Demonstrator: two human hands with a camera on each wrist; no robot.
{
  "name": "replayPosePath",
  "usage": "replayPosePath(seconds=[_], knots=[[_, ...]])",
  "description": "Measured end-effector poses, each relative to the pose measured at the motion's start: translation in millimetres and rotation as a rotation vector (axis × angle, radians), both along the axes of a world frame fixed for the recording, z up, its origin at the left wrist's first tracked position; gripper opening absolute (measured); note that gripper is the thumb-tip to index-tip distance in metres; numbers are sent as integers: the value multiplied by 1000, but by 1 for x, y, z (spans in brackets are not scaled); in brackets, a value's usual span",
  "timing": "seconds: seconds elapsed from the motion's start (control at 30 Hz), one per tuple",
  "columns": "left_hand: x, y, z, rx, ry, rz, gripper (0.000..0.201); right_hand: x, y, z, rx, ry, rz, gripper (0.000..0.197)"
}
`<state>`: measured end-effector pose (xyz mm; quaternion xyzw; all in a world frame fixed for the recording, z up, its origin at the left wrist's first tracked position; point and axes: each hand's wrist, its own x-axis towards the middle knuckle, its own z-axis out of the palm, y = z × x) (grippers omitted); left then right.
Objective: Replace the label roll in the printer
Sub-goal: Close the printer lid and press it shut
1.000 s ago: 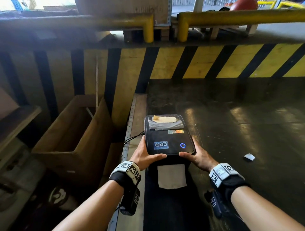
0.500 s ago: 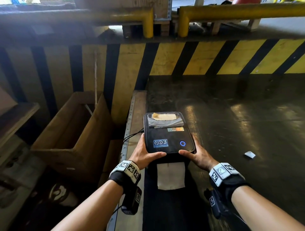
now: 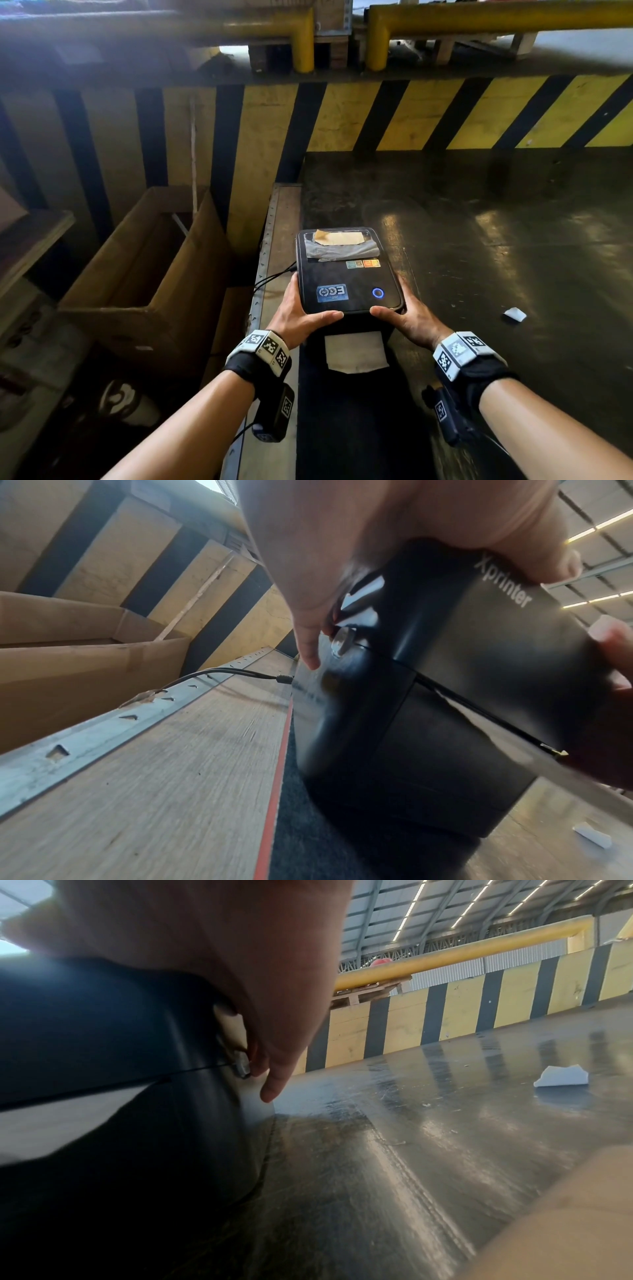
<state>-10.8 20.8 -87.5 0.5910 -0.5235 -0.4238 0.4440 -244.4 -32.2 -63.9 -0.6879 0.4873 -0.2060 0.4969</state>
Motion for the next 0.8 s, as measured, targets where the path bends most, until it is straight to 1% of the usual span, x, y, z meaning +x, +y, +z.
replayPosePath(seconds=[0.17, 0.33, 0.47, 0.67, 0.73, 0.8], knots=[[0, 0, 0, -2, 4, 1, 103, 1, 1, 2, -6, 0, 2, 119], [1, -1, -1, 14, 5, -2, 109, 1, 1, 1, 0, -9, -2, 113], [2, -1, -2, 22, 2, 2, 110, 2, 1, 0, 0, -24, -5, 117], [2, -1, -2, 35, 19, 4, 112, 1, 0, -1, 3, -45, -9, 117], [2, -1, -3, 32, 20, 1, 112, 1, 1, -1, -3, -42, -12, 121], [3, -1, -2, 43, 21, 1, 112, 1, 1, 0, -2, -44, -8, 133]])
